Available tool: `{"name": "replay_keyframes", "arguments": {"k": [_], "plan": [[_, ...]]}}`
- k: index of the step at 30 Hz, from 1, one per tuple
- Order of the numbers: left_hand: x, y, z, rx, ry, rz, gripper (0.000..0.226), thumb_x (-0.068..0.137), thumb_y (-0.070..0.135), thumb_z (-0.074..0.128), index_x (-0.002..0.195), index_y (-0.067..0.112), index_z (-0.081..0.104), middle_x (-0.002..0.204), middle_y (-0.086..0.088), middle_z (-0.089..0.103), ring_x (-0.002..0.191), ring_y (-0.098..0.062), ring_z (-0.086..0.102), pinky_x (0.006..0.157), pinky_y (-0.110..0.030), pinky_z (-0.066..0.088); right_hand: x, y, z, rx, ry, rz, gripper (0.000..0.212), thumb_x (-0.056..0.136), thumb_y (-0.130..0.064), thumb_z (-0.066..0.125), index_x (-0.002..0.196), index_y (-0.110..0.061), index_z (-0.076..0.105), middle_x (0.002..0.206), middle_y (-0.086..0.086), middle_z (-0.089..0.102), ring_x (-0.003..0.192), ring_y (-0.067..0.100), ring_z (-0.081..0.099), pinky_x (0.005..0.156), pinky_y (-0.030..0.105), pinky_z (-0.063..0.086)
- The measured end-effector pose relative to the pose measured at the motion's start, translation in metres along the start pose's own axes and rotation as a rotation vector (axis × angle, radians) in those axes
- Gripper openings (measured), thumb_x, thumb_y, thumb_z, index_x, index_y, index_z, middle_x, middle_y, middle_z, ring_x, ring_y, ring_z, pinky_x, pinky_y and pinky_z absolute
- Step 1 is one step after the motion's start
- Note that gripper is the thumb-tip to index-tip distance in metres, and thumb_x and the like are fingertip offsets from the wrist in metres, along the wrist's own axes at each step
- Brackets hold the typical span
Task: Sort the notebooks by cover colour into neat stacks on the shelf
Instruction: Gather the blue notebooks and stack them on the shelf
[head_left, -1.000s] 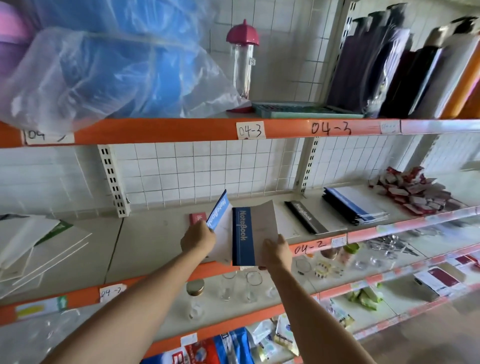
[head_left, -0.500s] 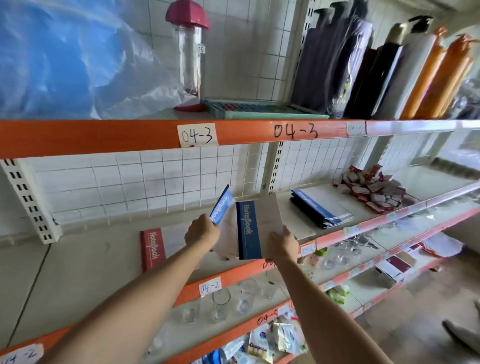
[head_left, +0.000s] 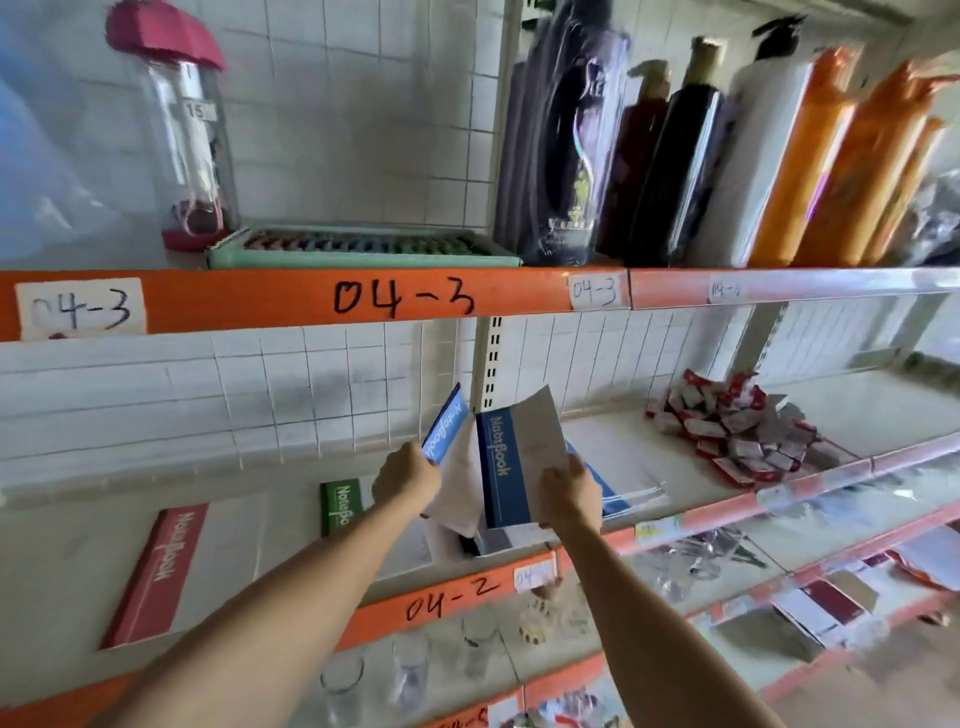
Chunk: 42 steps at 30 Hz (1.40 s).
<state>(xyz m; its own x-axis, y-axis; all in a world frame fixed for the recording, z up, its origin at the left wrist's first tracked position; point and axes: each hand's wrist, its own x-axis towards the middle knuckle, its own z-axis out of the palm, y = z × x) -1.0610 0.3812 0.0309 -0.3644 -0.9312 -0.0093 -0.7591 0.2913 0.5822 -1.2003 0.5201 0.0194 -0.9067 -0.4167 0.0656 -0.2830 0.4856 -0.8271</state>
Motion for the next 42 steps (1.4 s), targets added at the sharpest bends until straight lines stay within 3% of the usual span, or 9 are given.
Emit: {"name": "replay_keyframes", "arguments": {"k": [3,6,13,18,21,27,32,35,42], "plan": [[0.003,0.035,0.019,0.003,0.037,-0.029,0.029,0.098,0.027,0.05,0.12,0.009,0.057,0.114,-0.013,0.064,0.1,-0.033,0.064,0.07,-0.033,0.044,0.039,0.016,-0.02,0.044,-0.033,-0.022,0.017,0.085,-0.012,0.047,0.101,-0.015,0.054,0.085,0.011,0.065,0.062,0.026,0.061,0.052,0.03,0.051],[0.004,0.061,0.037,0.021,0.081,-0.071,0.029,0.098,0.027,0.051,0.12,0.009,0.058,0.116,-0.014,0.064,0.103,-0.034,0.064,0.075,-0.035,0.047,0.076,0.032,-0.038,0.052,-0.063,-0.019,0.016,0.08,-0.013,0.047,0.095,-0.016,0.047,0.079,0.012,0.06,0.076,0.037,0.063,0.067,0.046,0.056],[0.003,0.102,0.063,0.002,0.116,-0.146,0.031,0.095,0.027,0.053,0.12,0.011,0.061,0.115,-0.012,0.065,0.102,-0.033,0.065,0.08,-0.036,0.052,0.151,0.071,-0.077,-0.05,-0.182,-0.012,0.029,0.074,-0.011,0.047,0.101,-0.022,0.049,0.089,0.012,0.065,0.069,0.034,0.066,0.051,0.051,0.059],[0.001,0.119,0.073,0.013,0.147,-0.158,0.03,0.097,0.026,0.052,0.121,0.01,0.059,0.118,-0.014,0.064,0.105,-0.034,0.064,0.075,-0.034,0.047,0.149,0.065,-0.092,-0.363,-0.227,-0.082,0.029,0.089,-0.016,0.049,0.118,-0.018,0.05,0.107,0.011,0.065,0.095,0.031,0.063,0.073,0.03,0.048],[0.001,0.13,0.079,-0.003,0.137,-0.15,0.028,0.095,0.025,0.05,0.119,0.012,0.061,0.115,-0.012,0.065,0.1,-0.033,0.065,0.079,-0.035,0.051,0.159,0.074,-0.089,-0.481,-0.2,-0.131,0.028,0.092,-0.017,0.051,0.119,-0.012,0.053,0.116,0.011,0.06,0.106,0.03,0.058,0.083,0.035,0.049],[0.009,0.156,0.087,-0.181,0.094,-0.115,0.024,0.093,0.017,0.046,0.116,0.015,0.051,0.11,-0.01,0.063,0.076,-0.028,0.063,0.055,-0.031,0.05,0.175,0.087,-0.085,-0.572,-0.239,-0.166,0.043,0.089,-0.026,0.061,0.128,-0.012,0.051,0.128,0.012,0.054,0.119,0.029,0.05,0.097,0.039,0.045],[0.008,0.188,0.113,-0.369,-0.067,-0.205,0.027,0.091,0.014,0.046,0.117,0.008,0.048,0.112,-0.014,0.059,0.09,-0.035,0.066,0.064,-0.05,0.061,0.18,0.09,-0.087,-0.53,-0.276,-0.201,0.038,0.09,-0.023,0.055,0.126,-0.009,0.051,0.124,0.015,0.054,0.115,0.033,0.052,0.094,0.041,0.047],[0.007,0.192,0.13,-0.111,-0.062,-0.165,0.034,0.087,0.02,0.051,0.118,0.01,0.057,0.117,-0.013,0.064,0.103,-0.032,0.065,0.081,-0.036,0.057,0.182,0.093,-0.09,-0.469,-0.296,-0.199,0.037,0.089,-0.019,0.05,0.124,-0.009,0.054,0.122,0.016,0.056,0.111,0.035,0.054,0.093,0.041,0.05],[0.007,0.187,0.162,0.535,-0.14,0.06,0.042,0.092,0.054,0.05,0.112,0.021,0.065,0.11,-0.001,0.069,0.1,-0.021,0.066,0.072,-0.028,0.043,0.173,0.096,-0.101,-0.505,-0.311,-0.287,0.042,0.089,-0.019,0.051,0.13,-0.01,0.054,0.125,0.015,0.056,0.113,0.033,0.054,0.096,0.039,0.048]]}}
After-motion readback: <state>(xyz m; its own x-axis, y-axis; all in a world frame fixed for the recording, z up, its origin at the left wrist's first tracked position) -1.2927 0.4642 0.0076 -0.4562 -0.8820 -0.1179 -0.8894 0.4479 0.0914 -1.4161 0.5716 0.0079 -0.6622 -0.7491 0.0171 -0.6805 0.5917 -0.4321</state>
